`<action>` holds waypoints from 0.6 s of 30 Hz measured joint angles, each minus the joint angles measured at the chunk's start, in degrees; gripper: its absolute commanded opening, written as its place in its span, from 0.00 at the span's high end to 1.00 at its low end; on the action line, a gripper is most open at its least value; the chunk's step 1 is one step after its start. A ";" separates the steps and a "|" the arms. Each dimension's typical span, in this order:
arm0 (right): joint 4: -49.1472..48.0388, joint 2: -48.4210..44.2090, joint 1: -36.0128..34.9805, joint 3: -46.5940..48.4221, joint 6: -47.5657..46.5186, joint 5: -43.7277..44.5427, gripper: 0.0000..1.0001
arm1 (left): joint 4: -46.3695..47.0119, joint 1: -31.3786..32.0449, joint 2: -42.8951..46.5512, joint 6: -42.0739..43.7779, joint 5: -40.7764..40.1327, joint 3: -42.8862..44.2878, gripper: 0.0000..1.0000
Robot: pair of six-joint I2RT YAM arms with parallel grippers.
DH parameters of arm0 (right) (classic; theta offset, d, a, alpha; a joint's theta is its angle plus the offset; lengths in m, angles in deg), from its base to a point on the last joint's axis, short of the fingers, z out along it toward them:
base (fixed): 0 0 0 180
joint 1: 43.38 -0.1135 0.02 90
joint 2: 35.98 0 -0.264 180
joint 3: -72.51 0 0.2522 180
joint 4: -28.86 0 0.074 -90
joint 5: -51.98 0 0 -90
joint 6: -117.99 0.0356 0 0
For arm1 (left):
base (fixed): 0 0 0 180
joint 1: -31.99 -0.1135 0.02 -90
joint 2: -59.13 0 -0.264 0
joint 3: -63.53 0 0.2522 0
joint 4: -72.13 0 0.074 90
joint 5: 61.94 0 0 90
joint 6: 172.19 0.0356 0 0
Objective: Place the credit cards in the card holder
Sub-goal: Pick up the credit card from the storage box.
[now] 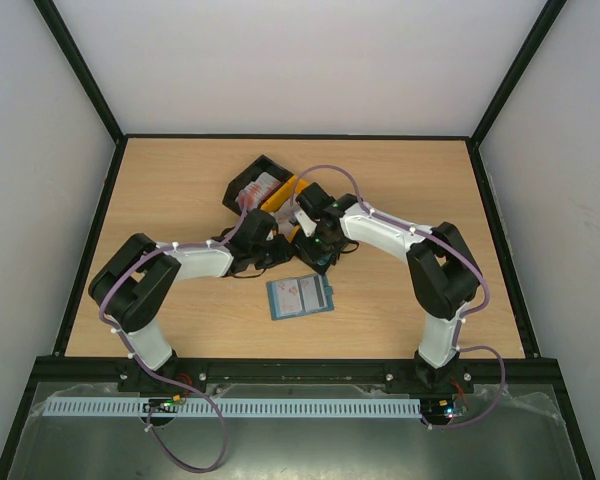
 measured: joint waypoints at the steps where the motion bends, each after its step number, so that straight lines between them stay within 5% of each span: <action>1: 0.00 0.00 0.04 0.00 0.04 0.11 0.80 | 0.00 0.00 0.00 0.04 0.00 0.00 0.75; 18: -0.42 -0.33 0.11 0.00 0.04 1.29 0.93 | 0.00 0.00 0.00 0.31 -0.02 0.00 0.75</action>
